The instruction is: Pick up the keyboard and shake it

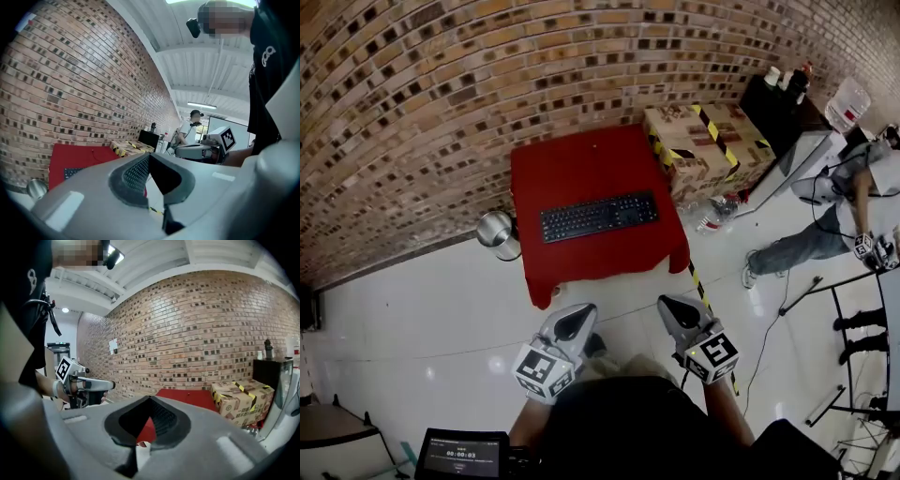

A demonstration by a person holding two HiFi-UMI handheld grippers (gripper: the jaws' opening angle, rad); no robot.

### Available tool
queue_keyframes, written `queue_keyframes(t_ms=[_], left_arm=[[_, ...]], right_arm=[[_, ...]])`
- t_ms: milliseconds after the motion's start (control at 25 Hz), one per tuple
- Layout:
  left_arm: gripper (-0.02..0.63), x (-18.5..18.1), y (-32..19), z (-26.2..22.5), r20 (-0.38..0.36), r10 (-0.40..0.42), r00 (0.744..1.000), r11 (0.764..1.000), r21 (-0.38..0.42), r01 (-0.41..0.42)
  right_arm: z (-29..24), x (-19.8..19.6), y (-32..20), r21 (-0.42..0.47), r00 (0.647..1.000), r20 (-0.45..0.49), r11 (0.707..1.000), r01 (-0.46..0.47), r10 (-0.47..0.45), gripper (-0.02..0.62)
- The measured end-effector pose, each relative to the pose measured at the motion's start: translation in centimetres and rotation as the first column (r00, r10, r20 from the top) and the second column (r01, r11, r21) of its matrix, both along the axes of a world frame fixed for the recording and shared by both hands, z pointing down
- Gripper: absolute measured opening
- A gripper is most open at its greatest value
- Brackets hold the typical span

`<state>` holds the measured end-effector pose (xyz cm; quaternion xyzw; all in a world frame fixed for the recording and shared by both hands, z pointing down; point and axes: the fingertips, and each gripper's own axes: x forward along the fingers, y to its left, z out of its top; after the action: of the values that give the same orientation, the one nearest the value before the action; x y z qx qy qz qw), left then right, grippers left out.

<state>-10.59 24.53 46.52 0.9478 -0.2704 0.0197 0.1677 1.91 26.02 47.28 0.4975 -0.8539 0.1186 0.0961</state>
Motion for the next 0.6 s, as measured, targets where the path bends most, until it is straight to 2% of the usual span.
queue_keyframes(t_ms=[320, 600], left_arm=[[0.014, 0.3, -3.6, 0.4, 0.008, -0.003, 1.0, 1.0, -0.013, 0.003], [0.014, 1.4, -6.7, 1.9, 0.033, -0.053, 0.998, 0.998, -0.03, 0.054]], right_arm=[[0.5, -0.2, -3.4, -0.021, 1.0, -0.013, 1.0, 0.023, -0.023, -0.008], [0.5, -0.1, -7.7, -0.02, 0.994, 0.0, 0.994, 0.11, -0.11, -0.008]])
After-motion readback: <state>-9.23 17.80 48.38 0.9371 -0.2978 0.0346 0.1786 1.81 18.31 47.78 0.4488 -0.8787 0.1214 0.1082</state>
